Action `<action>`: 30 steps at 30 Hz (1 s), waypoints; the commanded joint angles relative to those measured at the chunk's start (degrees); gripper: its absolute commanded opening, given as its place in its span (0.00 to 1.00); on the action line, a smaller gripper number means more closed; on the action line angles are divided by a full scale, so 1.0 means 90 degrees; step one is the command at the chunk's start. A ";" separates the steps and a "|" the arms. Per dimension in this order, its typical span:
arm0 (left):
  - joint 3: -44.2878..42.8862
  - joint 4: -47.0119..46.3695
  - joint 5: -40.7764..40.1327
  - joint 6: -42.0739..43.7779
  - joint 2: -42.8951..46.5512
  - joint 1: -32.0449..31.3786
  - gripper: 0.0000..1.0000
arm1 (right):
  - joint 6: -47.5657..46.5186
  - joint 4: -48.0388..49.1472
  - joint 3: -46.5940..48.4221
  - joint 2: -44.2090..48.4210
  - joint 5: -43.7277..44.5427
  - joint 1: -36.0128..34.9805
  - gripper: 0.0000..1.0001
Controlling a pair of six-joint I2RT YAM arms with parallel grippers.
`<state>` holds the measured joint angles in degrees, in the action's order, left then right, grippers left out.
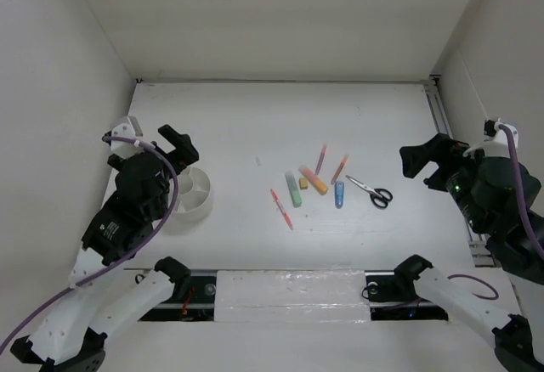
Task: Sort the stationery into containers
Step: Pick up the pen cap from the center of the board.
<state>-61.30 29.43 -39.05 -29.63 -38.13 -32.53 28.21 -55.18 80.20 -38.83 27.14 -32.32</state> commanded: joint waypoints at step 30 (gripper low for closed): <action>-0.2828 0.0266 0.1651 -0.1191 -0.6963 -0.0321 0.95 | -0.0038 0.1404 -0.1225 -0.0803 -0.1716 -0.0803 1.00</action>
<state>-87.55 33.08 -27.00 -38.04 -99.96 -36.03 26.44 -47.20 70.37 -47.09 12.97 -37.85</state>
